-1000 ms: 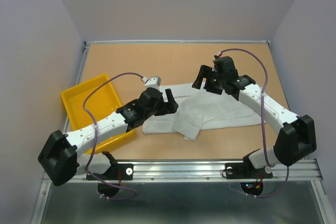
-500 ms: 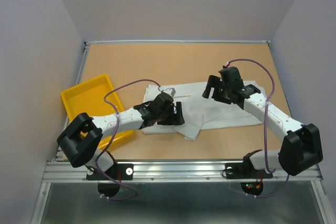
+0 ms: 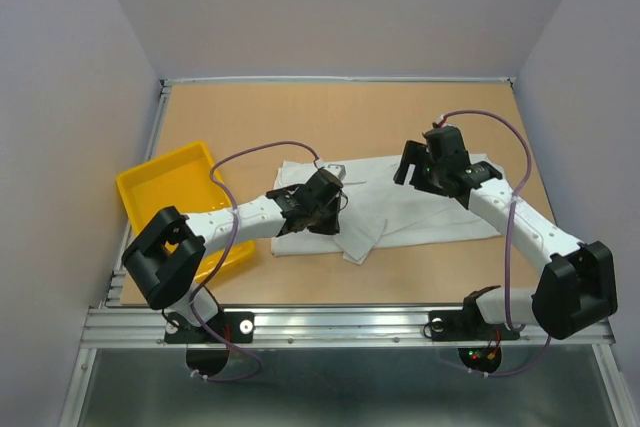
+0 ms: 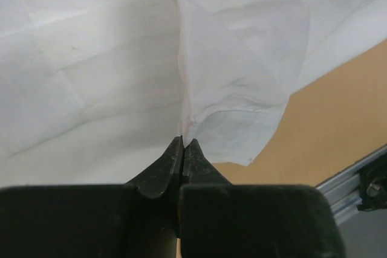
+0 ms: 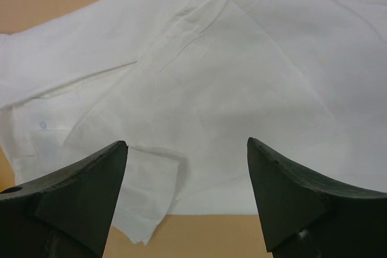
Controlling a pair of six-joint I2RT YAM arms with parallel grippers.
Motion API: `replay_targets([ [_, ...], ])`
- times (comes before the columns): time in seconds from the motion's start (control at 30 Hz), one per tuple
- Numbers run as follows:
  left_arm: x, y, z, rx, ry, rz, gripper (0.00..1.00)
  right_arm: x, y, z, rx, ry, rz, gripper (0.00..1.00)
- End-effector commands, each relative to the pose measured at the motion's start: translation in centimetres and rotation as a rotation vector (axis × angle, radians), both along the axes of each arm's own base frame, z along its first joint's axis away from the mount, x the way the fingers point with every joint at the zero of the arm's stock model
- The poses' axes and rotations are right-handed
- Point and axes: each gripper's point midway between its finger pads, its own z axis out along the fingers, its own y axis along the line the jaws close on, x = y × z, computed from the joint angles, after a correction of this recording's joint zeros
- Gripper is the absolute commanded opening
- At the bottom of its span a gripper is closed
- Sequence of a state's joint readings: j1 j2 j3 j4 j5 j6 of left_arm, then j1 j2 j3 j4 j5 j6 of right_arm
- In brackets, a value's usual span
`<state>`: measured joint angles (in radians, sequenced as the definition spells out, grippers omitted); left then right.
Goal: Fold and stack the long sleeve shirts
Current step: Fold the shirt
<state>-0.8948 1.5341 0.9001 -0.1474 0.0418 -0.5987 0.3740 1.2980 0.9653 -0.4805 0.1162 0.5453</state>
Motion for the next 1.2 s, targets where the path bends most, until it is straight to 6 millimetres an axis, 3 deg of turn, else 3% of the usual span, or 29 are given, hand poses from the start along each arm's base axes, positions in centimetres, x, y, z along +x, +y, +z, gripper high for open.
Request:
replay_targets([
  [0.0,2.3,2.7,2.9,0.136,-0.127,0.028,0.06,0.3,-1.5,0.9,-0.035,-0.053,-0.035,0.85],
  [0.17,4.6,5.9,3.5,0.212,-0.142,0.073,0.06,0.6,-1.9,1.2,-0.041,-0.062,-0.04,0.85],
  [0.3,4.8,6.8,3.8,0.215,-0.107,0.045,0.05,0.6,-2.3,1.1,-0.053,-0.06,-0.053,0.85],
  [0.67,-1.0,6.9,7.5,0.038,-0.022,-0.143,0.05,1.7,-3.5,1.4,-0.112,-0.077,-0.085,0.84],
  [0.9,-3.8,6.3,6.2,-0.039,0.067,-0.219,0.05,4.7,-3.3,1.5,-0.161,-0.089,-0.083,0.84],
  [0.93,-4.3,6.1,6.0,-0.05,0.084,-0.235,0.05,5.2,-3.2,0.8,-0.171,-0.074,-0.078,0.84],
  [1.17,-4.4,6.8,4.3,-0.002,0.108,-0.223,0.05,8.4,-2.9,-1.0,-0.181,-0.077,-0.084,0.8],
])
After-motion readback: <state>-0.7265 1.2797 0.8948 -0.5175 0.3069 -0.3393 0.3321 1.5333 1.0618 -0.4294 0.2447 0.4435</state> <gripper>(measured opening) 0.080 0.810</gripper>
